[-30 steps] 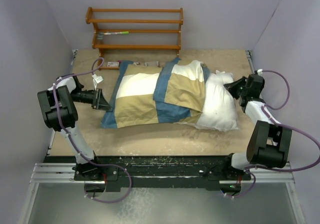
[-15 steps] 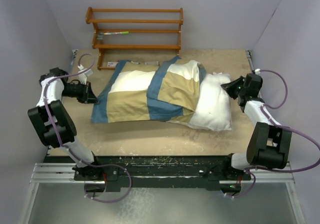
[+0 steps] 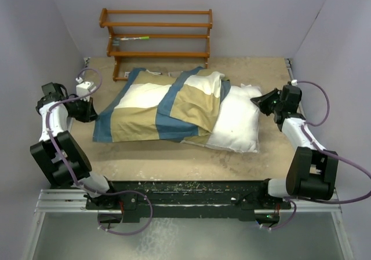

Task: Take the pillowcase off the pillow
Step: Remove the pillow from the pillowcase.

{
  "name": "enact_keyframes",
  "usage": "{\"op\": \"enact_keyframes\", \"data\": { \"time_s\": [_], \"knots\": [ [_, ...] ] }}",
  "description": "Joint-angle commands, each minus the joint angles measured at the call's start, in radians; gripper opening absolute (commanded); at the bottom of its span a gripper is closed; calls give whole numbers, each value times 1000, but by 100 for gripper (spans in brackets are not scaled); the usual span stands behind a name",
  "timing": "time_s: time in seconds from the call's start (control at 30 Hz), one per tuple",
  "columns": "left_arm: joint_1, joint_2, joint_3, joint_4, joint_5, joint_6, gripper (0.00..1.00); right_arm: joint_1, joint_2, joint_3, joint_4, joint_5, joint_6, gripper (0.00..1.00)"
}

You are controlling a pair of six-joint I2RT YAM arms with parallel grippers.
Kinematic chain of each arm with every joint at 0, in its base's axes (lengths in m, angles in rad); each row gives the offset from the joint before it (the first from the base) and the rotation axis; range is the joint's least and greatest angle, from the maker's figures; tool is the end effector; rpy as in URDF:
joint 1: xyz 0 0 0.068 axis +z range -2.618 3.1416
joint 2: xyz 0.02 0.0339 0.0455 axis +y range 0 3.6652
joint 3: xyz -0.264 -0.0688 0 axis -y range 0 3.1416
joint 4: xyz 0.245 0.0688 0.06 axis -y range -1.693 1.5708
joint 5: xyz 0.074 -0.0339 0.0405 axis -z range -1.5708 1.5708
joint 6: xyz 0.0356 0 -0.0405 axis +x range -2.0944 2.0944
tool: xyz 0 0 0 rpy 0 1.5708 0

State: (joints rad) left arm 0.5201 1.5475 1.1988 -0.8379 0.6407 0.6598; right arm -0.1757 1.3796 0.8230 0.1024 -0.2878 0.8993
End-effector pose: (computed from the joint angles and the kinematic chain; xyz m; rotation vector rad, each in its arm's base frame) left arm 0.2735 0.1321 0.2550 0.3281 2.4287 -0.4096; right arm 0.3038 -0.0437 0.2468 0.9024 1.8813 0.7410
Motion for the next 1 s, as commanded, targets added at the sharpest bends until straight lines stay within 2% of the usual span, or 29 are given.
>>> {"op": "enact_keyframes", "data": {
  "time_s": [0.0,0.13,0.2,0.23,0.3,0.33,0.37,0.4,0.43,0.47,0.53,0.6,0.7,0.77,0.97],
  "knots": [
    [143,-13,41,284,-287,108,0,-99,-60,45,74,153,-9,0],
    [262,64,176,262,-255,96,0,-162,-69,47,74,136,14,0],
    [283,73,205,229,-217,103,0,-172,-64,54,80,118,17,0],
    [284,72,208,182,-169,112,0,-172,-54,57,124,101,0,0],
    [270,57,223,28,13,128,0,-139,-19,74,126,60,-7,0],
    [233,48,228,-60,86,134,6,-109,-8,73,129,65,-15,0],
    [180,41,230,-141,137,147,29,-73,1,68,134,78,-32,0],
    [106,35,225,-215,173,169,59,-40,16,69,121,93,-54,0],
    [33,26,214,-272,208,196,85,-12,33,73,98,111,-71,0],
    [-28,16,196,-305,245,218,98,4,42,68,94,127,-80,0],
    [-146,0,159,-356,272,291,100,12,35,22,122,132,-67,0],
    [-215,11,136,-385,258,346,100,12,21,7,131,144,-72,0],
    [-231,85,137,-524,277,467,100,12,14,22,72,140,-93,0],
    [-232,134,138,-559,249,491,99,12,11,33,59,130,-90,0],
    [-210,91,92,-447,72,454,100,12,4,63,63,138,-88,0]
  ]
}}
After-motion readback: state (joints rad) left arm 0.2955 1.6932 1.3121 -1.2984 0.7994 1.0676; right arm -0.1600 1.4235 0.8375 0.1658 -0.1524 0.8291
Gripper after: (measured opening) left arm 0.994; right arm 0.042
